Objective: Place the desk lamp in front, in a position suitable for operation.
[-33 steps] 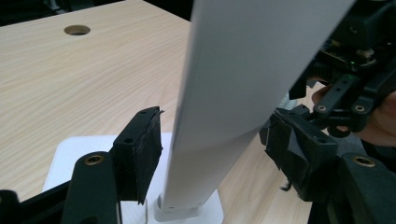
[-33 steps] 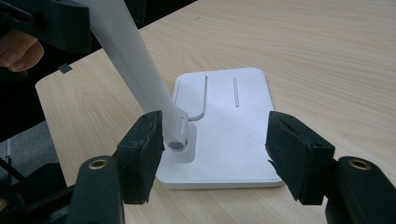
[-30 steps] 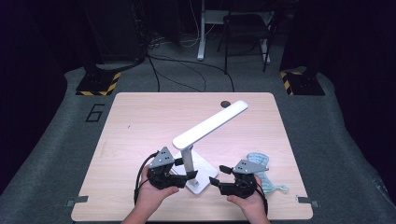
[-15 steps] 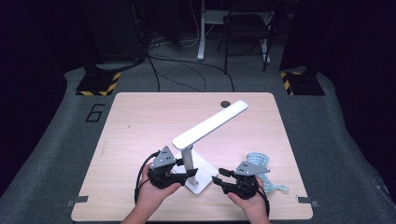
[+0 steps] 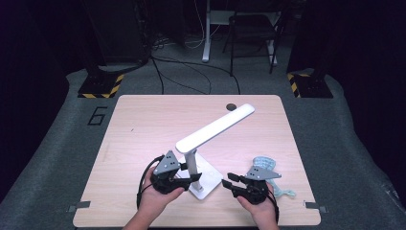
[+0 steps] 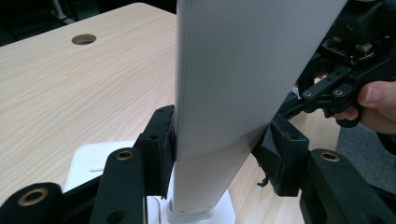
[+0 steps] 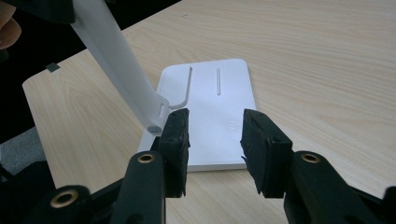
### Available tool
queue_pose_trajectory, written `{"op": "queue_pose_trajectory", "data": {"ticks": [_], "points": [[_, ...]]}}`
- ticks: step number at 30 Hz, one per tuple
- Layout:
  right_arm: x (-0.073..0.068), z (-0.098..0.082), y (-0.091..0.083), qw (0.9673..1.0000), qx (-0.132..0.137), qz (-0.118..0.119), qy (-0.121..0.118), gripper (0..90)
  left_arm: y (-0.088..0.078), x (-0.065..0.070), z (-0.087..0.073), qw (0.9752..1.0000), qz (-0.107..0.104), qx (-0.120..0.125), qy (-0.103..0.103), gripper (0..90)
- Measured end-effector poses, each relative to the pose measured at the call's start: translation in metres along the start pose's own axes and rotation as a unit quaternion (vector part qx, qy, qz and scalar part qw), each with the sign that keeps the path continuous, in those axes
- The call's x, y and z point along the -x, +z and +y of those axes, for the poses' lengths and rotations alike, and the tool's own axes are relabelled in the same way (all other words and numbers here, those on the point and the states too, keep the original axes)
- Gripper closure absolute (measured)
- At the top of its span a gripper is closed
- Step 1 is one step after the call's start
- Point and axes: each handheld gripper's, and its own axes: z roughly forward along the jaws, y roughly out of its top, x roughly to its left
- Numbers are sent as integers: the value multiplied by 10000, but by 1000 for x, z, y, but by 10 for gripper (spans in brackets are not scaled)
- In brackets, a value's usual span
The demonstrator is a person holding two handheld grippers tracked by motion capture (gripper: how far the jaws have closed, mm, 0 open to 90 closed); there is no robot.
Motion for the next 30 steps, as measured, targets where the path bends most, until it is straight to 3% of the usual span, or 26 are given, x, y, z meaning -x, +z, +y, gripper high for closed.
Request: {"op": "queue_pose_trajectory", "data": {"ticks": [5, 12, 18, 22, 24, 26, 28, 30], "points": [[2, -2, -2, 9999, 10, 23, 105, 646, -12, -12, -4, 9998, -214, -37, 16, 502], [3, -5, -2, 9999, -55, -17, 115, 654, -26, -25, -10, 9996, -254, -64, -36, 495], [5, -7, -1, 9998, -72, 4, 170, 651, -39, -32, -13, 9993, -106, -17, -369, 477], [6, -8, 0, 9998, -82, -11, 185, 651, -43, -29, -7, 9992, 30, 91, -382, 478], [5, -8, 0, 9998, -87, -21, 190, 651, -45, -27, -3, 9995, 113, 21, -287, 478], [6, -8, -1, 9997, -84, -60, 211, 651, -46, -25, -1, 9994, 143, 70, -321, 478], [8, -9, -1, 9997, -65, -48, 215, 650, -50, -23, 4, 9977, 84, 344, -581, 474], [8, -9, -1, 9997, -51, -60, 224, 650, -52, -23, 6, 9980, 128, 336, -523, 473]]}}
